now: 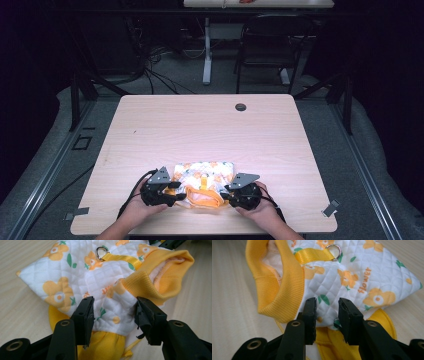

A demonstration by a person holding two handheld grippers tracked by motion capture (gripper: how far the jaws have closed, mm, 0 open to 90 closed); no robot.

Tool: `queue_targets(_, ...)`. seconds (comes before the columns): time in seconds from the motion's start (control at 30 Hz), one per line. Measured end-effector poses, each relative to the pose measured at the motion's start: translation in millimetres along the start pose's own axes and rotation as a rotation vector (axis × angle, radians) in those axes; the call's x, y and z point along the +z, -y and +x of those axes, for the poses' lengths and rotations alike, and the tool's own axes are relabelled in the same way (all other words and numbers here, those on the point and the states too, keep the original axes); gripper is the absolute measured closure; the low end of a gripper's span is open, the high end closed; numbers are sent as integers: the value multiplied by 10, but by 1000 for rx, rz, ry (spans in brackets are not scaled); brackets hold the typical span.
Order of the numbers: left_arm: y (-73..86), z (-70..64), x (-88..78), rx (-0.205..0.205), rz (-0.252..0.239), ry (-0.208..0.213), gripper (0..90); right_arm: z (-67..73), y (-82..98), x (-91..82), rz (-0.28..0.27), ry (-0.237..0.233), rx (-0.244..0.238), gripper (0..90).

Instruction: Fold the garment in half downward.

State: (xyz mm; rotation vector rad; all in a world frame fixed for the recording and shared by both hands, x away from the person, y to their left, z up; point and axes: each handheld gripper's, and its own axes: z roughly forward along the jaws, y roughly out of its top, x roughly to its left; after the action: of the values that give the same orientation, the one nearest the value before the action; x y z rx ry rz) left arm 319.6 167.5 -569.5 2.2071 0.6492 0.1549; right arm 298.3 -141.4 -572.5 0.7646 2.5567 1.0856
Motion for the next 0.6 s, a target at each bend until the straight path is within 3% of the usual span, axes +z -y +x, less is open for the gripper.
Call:
queue_targets(0.37, -105, 189, 144, -54, -45, -43, 496, -302, -109, 121, -5, 58, 37, 673)
queue_targets(0.6, -147, 255, 196, -72, -60, -62, 498, -438, -100, 176, -43, 64, 103, 675)
